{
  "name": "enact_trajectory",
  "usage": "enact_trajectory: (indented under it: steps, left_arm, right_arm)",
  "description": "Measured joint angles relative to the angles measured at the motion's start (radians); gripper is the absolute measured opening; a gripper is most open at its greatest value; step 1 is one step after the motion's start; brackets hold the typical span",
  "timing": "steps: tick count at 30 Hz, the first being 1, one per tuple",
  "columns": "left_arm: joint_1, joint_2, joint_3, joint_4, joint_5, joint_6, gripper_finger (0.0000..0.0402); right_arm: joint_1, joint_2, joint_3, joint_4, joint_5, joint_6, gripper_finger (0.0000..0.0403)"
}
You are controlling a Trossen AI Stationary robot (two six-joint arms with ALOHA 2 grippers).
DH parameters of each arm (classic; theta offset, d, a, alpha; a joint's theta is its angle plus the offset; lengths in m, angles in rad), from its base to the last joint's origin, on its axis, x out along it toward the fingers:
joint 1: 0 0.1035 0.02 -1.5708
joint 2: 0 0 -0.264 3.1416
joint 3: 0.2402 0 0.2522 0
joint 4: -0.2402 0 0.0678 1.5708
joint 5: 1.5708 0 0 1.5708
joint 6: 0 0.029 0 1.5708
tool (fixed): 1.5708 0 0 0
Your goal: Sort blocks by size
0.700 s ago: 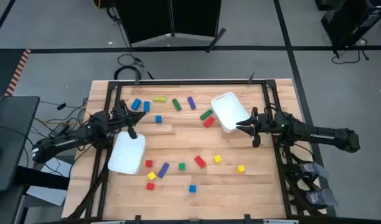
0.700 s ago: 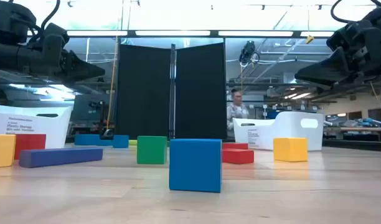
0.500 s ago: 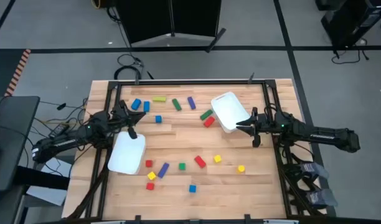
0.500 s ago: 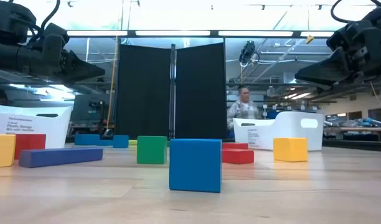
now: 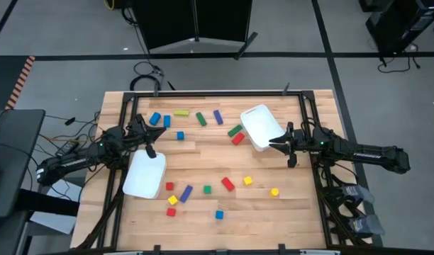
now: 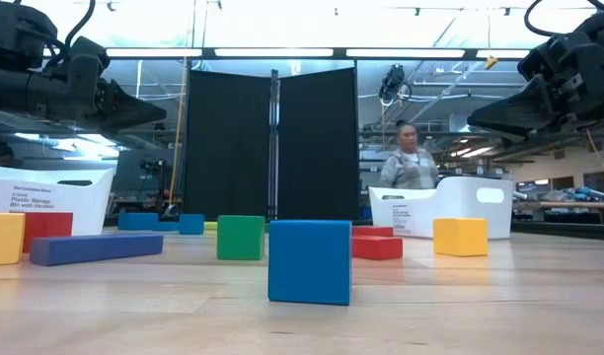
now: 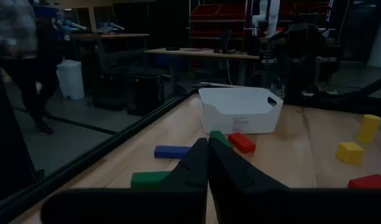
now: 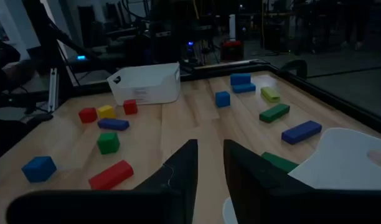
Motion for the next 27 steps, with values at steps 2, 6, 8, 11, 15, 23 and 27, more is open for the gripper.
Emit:
enact_trajectory:
  steps: [2, 6, 8, 11, 15, 23, 27]
  left_arm:
    - [0.0, 0.0, 0.0, 0.0, 0.0, 0.0, 0.0016]
    - [0.0, 0.0, 0.0, 0.0, 0.0, 0.0, 0.0016]
    - [0.0, 0.0, 0.0, 0.0, 0.0, 0.0, 0.0016]
    - [0.0, 0.0, 0.0, 0.0, 0.0, 0.0, 0.0016]
    - [0.0, 0.0, 0.0, 0.0, 0.0, 0.0, 0.0016]
    - [0.0, 0.0, 0.0, 0.0, 0.0, 0.0, 0.0016]
    - [0.0, 0.0, 0.0, 0.0, 0.0, 0.0, 0.0016]
  right_arm:
    - [0.0, 0.0, 0.0, 0.0, 0.0, 0.0, 0.0088]
    - [0.0, 0.0, 0.0, 0.0, 0.0, 0.0, 0.0088]
    - [0.0, 0.0, 0.0, 0.0, 0.0, 0.0, 0.0088]
    - [0.0, 0.0, 0.0, 0.0, 0.0, 0.0, 0.0088]
    - [0.0, 0.0, 0.0, 0.0, 0.0, 0.0, 0.0088]
    - [0.0, 0.0, 0.0, 0.0, 0.0, 0.0, 0.0088]
    - [0.0, 0.0, 0.0, 0.0, 0.0, -0.01, 0.0088]
